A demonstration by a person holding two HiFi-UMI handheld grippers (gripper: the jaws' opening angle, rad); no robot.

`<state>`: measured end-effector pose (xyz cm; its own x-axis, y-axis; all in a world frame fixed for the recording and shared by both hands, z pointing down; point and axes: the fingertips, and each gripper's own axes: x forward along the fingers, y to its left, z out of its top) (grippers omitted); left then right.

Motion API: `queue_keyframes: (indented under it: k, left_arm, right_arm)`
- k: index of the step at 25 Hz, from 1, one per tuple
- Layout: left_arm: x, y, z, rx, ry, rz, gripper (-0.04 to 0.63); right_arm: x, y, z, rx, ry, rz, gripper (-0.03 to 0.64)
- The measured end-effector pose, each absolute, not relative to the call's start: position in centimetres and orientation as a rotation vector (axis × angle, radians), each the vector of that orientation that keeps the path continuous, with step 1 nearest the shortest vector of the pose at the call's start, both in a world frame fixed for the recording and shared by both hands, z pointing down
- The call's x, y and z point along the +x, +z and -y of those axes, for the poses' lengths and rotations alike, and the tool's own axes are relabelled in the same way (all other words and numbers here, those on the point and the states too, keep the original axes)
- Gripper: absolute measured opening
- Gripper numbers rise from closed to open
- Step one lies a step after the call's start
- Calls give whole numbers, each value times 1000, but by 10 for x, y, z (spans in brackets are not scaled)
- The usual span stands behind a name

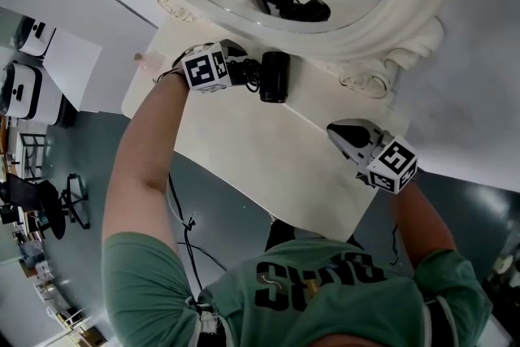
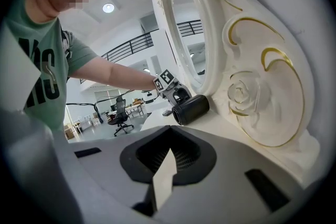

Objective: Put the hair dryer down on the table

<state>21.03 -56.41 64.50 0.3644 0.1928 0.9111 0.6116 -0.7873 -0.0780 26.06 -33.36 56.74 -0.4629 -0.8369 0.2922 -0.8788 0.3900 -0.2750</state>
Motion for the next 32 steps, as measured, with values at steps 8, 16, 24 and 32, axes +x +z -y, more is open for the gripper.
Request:
queue_keyframes:
  k: [8, 16, 24, 32]
  left_arm:
    - [215, 642, 593, -2290, -1299, 380, 337]
    - [209, 632, 607, -2390, -1257, 136, 337]
    - [185, 585, 619, -2599, -1126, -105, 337]
    - [150, 513, 585, -2921, -828, -270, 336]
  right_arm:
    - [254, 566, 333, 1555, 598, 2530, -6]
    - [245, 564, 330, 1537, 594, 2526, -6]
    - [245, 546, 328, 1562, 555, 2511, -6]
    - [248, 509, 326, 1625, 488, 2466, -6]
